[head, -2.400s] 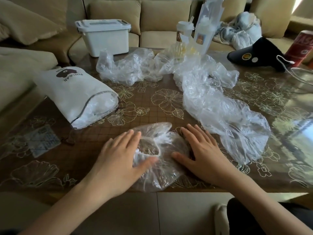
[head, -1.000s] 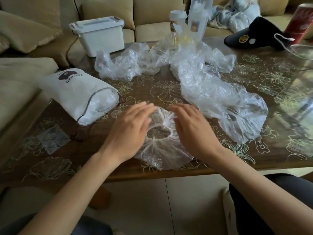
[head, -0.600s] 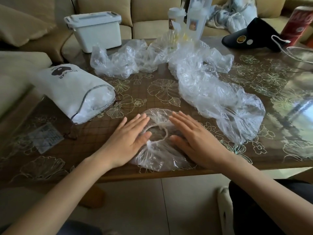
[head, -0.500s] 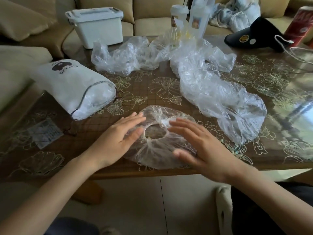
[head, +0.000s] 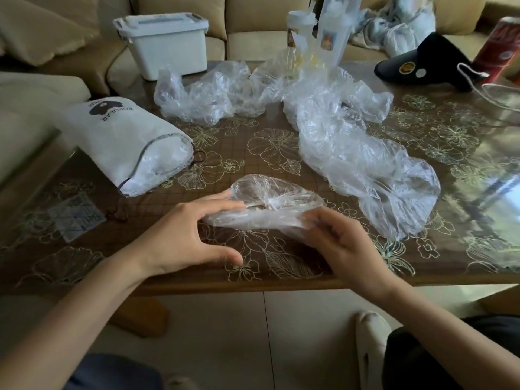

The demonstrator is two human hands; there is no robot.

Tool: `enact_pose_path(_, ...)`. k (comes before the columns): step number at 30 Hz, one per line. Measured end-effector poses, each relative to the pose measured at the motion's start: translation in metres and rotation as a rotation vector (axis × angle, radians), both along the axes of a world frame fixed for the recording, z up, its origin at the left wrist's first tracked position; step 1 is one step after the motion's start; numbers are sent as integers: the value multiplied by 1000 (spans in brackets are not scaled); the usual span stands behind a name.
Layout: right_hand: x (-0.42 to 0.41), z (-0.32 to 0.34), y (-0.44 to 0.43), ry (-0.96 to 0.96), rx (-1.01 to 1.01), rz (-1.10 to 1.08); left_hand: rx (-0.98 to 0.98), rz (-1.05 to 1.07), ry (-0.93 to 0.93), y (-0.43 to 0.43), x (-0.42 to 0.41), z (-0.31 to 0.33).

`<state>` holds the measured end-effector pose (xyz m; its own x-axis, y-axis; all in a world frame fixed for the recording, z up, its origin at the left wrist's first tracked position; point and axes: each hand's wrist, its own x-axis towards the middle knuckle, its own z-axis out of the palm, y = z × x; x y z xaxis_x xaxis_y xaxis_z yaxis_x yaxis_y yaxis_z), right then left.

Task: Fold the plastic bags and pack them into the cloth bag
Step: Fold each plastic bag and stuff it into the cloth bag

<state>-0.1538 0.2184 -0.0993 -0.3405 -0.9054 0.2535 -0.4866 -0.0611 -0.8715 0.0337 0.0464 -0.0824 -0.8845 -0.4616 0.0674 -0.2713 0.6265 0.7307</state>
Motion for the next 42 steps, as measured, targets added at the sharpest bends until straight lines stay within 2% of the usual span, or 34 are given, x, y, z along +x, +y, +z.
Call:
enact_pose_path(2, -5, 6, 1, -79, 17, 21, 34, 38, 74, 1, -5, -1)
enact_pose_path(4, -8, 10, 5, -93, 105, 134, 68, 63, 128, 1, -8, 0)
enact_pose_path(6, -11, 8, 9, 47, 196, 177, 1, 66, 78, 1, -6, 5)
enact_pose_path(8, -11, 8, 12, 240, 173, 110, -8, 35, 4, 0, 1, 13)
enact_pose_path(9, -11, 8, 13, 267, 154, 81, 24, 8, -24, 0, 4, 16)
enact_pose_path(13, -11, 13, 10, 126, 156, 47, 55, -29, -79, 0, 7, 17)
enact_pose_path(18, -10, 12, -12, 97, 115, -162, 71, 182, -59, 1, -9, 6)
enact_pose_path(23, -14, 5, -32, 229, 175, -430, -178, 431, -30, 12, -25, -6)
enact_pose_path(27, -8, 2, -41, 389, 229, -470, -385, 546, -134, 21, -43, -9)
enact_pose_path(30, -3, 2, -43, 513, 293, -478, -418, 548, -174, 21, -49, -16)
enact_pose_path(32, -2, 3, -42, 601, 331, -487, -278, 518, -110, 19, -49, -14)
enact_pose_path(33, -2, 3, -41, 626, 331, -491, -145, 504, -49, 17, -48, -10)
enact_pose_path(37, -6, 3, -37, 622, 283, -494, 795, 427, 265, 12, -38, 23)
enact_pose_path(38, -6, 2, -36, 603, 274, -487, 975, 400, 329, 12, -35, 30)
enact_pose_path(40, -9, 4, -36, 487, 215, -476, 1131, 389, 406, 9, -29, 38)
enact_pose_path(42, -11, 16, -36, 236, 71, -444, 1161, 348, 389, 5, -23, 44)
